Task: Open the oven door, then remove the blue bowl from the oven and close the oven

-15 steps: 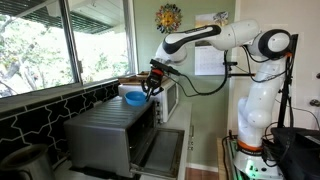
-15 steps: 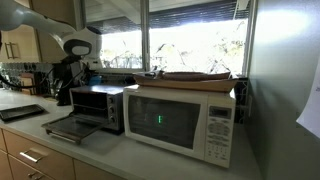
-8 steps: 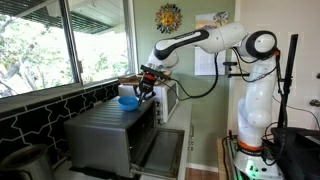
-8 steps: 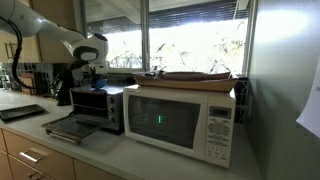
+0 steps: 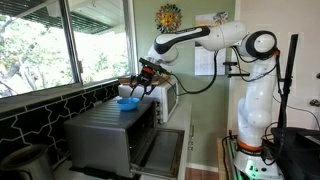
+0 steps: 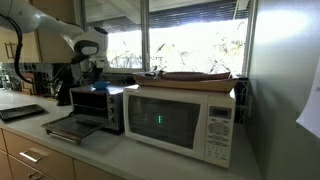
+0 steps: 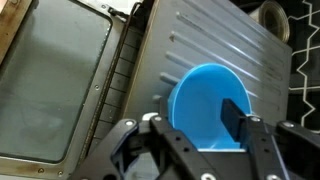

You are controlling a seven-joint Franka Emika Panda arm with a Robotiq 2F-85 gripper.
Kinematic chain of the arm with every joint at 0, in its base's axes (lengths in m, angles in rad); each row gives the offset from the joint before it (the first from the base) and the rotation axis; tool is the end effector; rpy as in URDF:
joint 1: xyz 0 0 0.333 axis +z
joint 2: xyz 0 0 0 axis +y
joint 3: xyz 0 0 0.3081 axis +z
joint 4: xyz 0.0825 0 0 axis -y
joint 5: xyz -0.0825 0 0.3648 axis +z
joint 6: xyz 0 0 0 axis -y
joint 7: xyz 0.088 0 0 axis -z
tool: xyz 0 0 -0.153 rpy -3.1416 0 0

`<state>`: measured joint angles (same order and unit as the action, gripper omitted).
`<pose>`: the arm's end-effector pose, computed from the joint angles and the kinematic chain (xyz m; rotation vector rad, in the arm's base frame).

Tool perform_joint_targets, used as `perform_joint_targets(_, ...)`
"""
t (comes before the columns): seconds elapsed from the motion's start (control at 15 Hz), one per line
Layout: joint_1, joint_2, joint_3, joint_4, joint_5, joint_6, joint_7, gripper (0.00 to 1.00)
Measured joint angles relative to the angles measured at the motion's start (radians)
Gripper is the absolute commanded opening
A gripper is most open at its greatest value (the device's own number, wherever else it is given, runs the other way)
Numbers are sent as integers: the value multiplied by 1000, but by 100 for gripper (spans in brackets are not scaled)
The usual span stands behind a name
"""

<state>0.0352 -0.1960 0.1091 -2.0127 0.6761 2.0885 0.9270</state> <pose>0.5118 0.1342 0.5360 -2.1531 1.2389 0.1079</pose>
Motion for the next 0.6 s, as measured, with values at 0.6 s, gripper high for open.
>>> perform_joint_targets(0.6,-25,-187,-106,-84,-14,-393,-367,100)
